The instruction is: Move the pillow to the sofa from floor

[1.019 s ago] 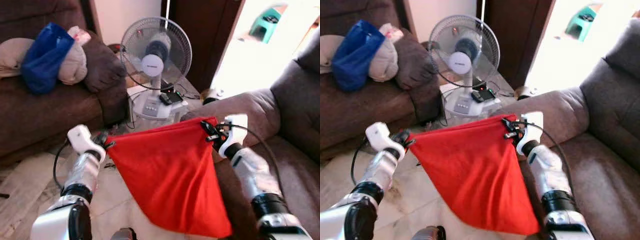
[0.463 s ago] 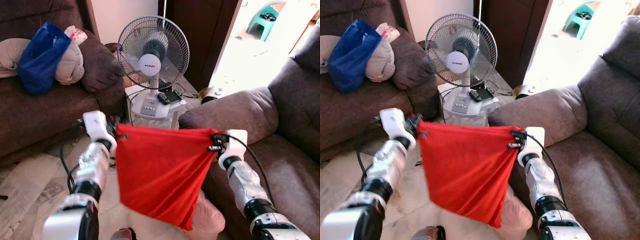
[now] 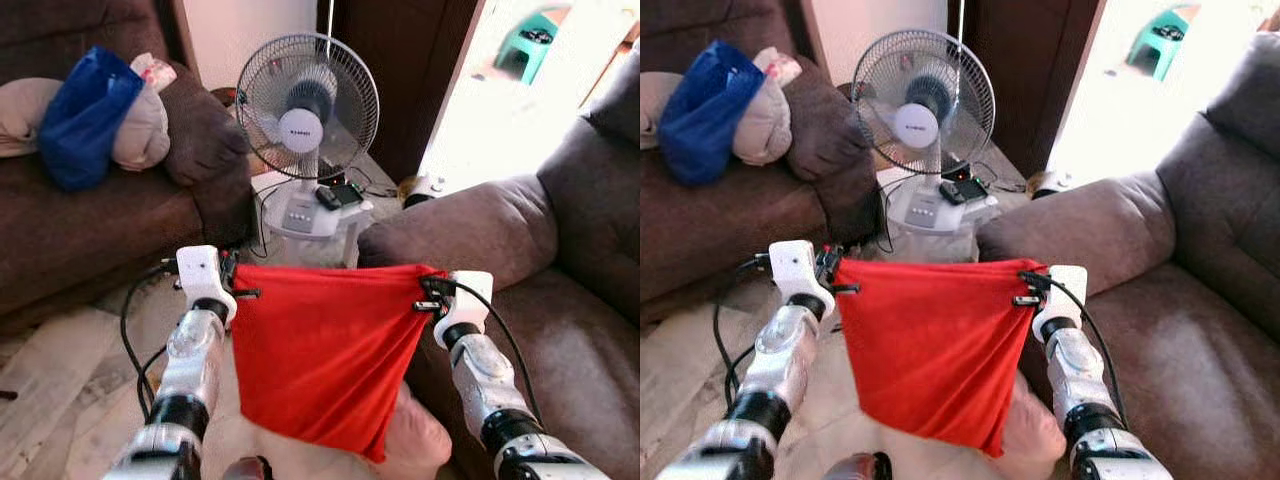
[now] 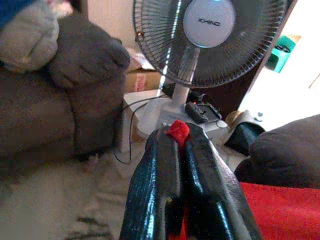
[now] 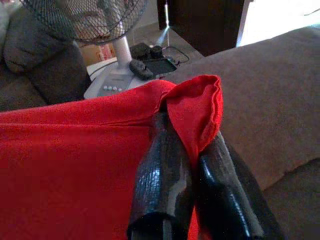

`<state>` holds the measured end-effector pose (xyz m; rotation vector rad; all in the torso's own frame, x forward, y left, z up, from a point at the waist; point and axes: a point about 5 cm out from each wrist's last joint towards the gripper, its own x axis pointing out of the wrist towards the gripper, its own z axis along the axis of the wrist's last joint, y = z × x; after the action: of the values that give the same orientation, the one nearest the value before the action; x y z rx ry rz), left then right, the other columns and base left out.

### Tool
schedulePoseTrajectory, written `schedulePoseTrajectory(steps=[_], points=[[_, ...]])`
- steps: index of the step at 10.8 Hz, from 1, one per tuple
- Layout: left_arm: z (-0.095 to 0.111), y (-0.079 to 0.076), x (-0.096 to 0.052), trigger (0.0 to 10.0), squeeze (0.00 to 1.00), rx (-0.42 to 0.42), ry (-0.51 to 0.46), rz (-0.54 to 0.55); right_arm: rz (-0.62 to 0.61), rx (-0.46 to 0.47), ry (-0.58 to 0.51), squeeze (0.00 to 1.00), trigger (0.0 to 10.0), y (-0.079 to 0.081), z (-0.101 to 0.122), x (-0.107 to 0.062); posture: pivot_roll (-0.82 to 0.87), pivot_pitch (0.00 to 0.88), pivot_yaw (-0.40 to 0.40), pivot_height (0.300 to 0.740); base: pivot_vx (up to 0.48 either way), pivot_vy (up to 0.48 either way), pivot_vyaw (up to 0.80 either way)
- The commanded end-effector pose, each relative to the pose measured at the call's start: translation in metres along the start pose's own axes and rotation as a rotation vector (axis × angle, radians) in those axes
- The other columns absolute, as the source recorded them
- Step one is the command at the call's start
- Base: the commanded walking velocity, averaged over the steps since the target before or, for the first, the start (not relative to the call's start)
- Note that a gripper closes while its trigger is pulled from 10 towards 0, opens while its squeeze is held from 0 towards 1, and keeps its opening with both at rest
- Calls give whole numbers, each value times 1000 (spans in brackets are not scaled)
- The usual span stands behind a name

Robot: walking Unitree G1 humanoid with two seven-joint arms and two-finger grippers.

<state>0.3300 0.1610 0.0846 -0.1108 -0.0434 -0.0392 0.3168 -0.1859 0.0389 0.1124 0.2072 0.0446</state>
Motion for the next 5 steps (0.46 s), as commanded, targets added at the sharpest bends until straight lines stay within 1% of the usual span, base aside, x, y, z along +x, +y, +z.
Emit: schedulePoseTrajectory(steps=[1, 2, 4, 5], points=[[11, 4, 1, 10000, 0, 7, -68, 32, -61, 18, -99, 0, 10000, -11, 16, 1, 60, 0, -56, 740, 0, 0, 0], [9, 3, 0, 10000, 0, 12, -61, 33, -48, 17, -107, 0, 10000, -9, 16, 1, 58, 0, -54, 740, 0, 0, 0], [9, -2, -1, 10000, 0, 27, -66, 36, -61, 30, -115, 0, 10000, -8, 14, 0, 52, 0, -52, 740, 0, 0, 0], [8, -3, -2, 10000, 0, 32, -63, 44, -62, 33, -116, 0, 10000, -6, 13, 0, 53, 0, -51, 740, 0, 0, 0]])
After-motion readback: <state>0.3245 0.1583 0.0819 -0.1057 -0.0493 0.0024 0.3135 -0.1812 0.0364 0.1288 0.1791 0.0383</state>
